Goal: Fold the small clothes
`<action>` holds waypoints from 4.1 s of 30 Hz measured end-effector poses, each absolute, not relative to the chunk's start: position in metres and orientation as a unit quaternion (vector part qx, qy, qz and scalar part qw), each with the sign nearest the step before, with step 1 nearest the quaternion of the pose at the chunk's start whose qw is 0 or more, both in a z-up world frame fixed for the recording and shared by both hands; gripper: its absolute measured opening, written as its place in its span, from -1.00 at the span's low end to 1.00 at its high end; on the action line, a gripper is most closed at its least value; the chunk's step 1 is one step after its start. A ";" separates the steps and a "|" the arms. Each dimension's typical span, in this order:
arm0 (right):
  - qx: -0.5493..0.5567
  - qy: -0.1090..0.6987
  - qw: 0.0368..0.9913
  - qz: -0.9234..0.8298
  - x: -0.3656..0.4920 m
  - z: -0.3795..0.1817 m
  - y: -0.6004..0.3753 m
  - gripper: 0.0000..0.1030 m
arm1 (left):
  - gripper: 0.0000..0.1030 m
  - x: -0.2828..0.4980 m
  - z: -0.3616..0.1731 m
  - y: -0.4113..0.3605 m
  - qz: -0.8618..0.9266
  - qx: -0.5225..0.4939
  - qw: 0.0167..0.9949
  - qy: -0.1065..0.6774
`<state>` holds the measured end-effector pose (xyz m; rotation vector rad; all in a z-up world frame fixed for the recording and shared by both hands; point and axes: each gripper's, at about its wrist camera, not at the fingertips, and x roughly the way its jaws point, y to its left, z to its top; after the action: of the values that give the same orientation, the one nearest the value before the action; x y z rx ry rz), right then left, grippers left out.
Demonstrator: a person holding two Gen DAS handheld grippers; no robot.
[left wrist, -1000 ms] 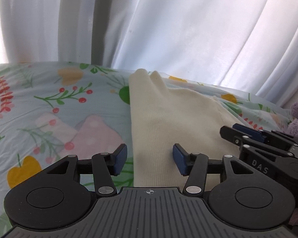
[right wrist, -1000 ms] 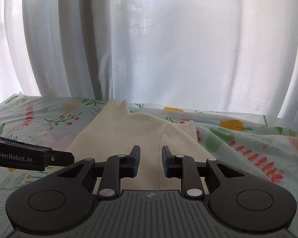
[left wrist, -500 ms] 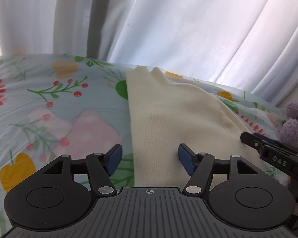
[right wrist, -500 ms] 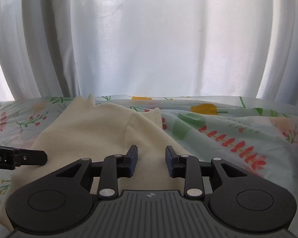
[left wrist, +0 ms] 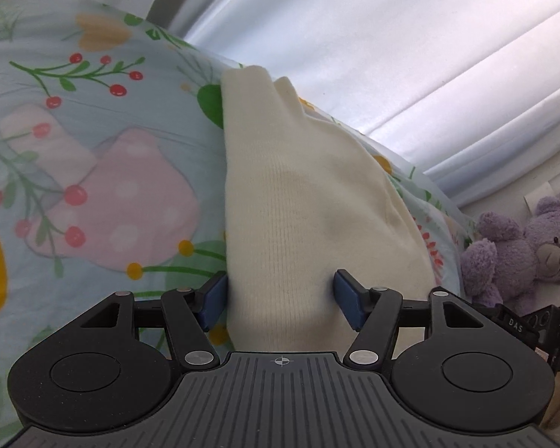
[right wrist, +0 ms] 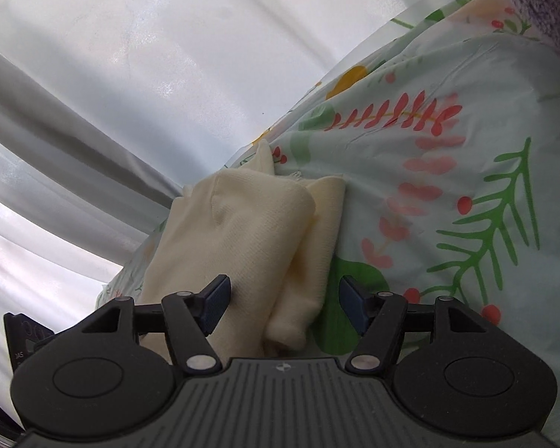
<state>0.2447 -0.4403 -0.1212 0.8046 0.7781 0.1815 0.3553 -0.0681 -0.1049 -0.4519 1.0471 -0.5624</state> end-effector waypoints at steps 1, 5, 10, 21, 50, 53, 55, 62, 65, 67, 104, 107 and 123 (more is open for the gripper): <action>0.386 0.369 0.841 0.090 0.248 -0.122 -0.440 0.26 | 0.30 0.357 -0.105 -0.070 -0.264 -0.211 0.805 0.488; 0.385 0.376 0.836 0.109 0.266 -0.124 -0.438 0.26 | 0.29 0.367 -0.107 -0.076 -0.263 -0.217 0.805 0.486; 0.380 0.390 0.828 0.132 0.287 -0.124 -0.428 0.25 | 0.13 0.373 -0.108 -0.081 -0.259 -0.217 0.807 0.484; 0.359 0.379 0.841 0.144 0.295 -0.114 -0.397 -0.26 | -0.29 0.367 -0.091 -0.078 -0.253 -0.207 0.826 0.459; 0.183 0.351 0.910 0.124 0.260 -0.057 -0.288 0.01 | -0.11 0.310 -0.052 0.009 -0.083 -0.085 0.915 0.386; 0.144 0.356 0.914 0.132 0.274 -0.058 -0.262 -0.15 | -0.09 0.318 -0.059 -0.010 -0.074 -0.044 0.921 0.381; 0.120 0.362 0.916 0.126 0.282 -0.061 -0.252 -0.39 | -0.03 0.323 -0.064 -0.020 -0.072 -0.028 0.922 0.380; 0.031 0.388 0.917 0.090 0.304 -0.081 -0.233 -0.52 | 0.11 0.336 -0.086 -0.040 -0.047 0.008 0.929 0.367; 0.000 0.376 0.922 0.088 0.309 -0.085 -0.229 -0.51 | 0.24 0.334 -0.097 -0.046 -0.033 0.027 0.938 0.343; -0.001 0.374 0.923 0.085 0.311 -0.086 -0.229 -0.46 | 0.24 0.329 -0.094 -0.044 -0.035 0.028 0.940 0.339; 0.374 0.425 0.813 0.136 0.166 -0.112 -0.264 -0.42 | 0.33 0.170 -0.087 0.011 -0.060 -0.054 0.898 0.432; 0.385 0.400 0.819 0.141 0.165 -0.110 -0.263 -0.83 | 0.33 0.172 -0.088 0.014 -0.059 -0.057 0.896 0.436; 0.230 0.386 0.891 0.056 0.151 -0.089 -0.253 -0.83 | 0.45 0.180 -0.086 0.022 -0.052 -0.056 0.880 0.469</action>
<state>0.1507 -0.2533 -0.0890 0.4780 0.8018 0.1156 0.1805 0.0219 -0.0857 -0.1162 0.9785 -0.1082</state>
